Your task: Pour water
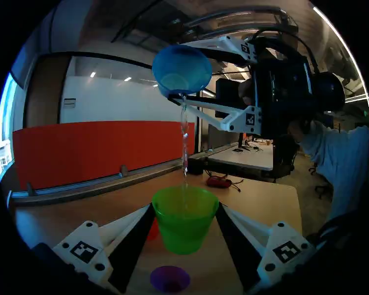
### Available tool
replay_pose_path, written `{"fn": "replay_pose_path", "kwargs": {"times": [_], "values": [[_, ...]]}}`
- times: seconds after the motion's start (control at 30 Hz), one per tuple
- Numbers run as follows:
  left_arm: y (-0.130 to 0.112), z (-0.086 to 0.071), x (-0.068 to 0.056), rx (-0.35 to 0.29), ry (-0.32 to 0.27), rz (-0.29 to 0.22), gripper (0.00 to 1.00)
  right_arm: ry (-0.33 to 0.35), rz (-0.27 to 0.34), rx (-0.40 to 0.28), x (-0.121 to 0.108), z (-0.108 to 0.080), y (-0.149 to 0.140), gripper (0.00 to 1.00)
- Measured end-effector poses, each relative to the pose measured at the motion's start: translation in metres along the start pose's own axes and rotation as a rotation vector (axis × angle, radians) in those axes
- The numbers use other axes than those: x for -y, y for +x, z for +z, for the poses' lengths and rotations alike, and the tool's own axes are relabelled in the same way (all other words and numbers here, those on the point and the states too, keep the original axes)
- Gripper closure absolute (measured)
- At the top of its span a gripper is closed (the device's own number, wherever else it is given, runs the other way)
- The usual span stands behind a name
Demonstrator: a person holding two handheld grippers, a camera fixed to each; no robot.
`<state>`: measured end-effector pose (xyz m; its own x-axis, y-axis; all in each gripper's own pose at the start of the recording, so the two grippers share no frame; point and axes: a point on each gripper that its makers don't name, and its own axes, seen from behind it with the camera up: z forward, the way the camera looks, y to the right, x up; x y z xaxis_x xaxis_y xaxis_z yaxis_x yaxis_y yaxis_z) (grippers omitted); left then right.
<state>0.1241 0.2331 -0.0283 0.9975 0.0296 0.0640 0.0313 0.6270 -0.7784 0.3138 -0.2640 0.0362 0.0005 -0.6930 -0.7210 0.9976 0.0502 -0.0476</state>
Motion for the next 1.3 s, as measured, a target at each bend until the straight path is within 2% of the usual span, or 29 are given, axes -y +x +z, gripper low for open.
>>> {"fn": "replay_pose_path", "kwargs": {"times": [0.47, 0.77, 0.93, 1.07, 1.3], "values": [[0.005, -0.002, 0.001, -0.012, 0.000, -0.011, 0.12, -0.005, -0.034, -0.012, 0.001, 0.002, 0.008, 0.09], [0.003, -0.001, 0.001, -0.012, 0.001, -0.011, 0.13, -0.005, -0.036, -0.014, 0.004, 0.001, 0.008, 0.09], [0.003, -0.001, 0.002, -0.011, 0.002, -0.012, 0.12, -0.008, -0.018, -0.016, 0.005, 0.001, 0.007, 0.09], [0.004, 0.000, 0.003, -0.013, 0.005, -0.009, 0.12, -0.009, 0.055, -0.018, 0.007, 0.000, 0.006, 0.09], [0.008, 0.000, 0.004, -0.022, 0.011, 0.000, 0.12, 0.002, 0.314, -0.023, 0.018, -0.009, 0.003, 0.09]]}}
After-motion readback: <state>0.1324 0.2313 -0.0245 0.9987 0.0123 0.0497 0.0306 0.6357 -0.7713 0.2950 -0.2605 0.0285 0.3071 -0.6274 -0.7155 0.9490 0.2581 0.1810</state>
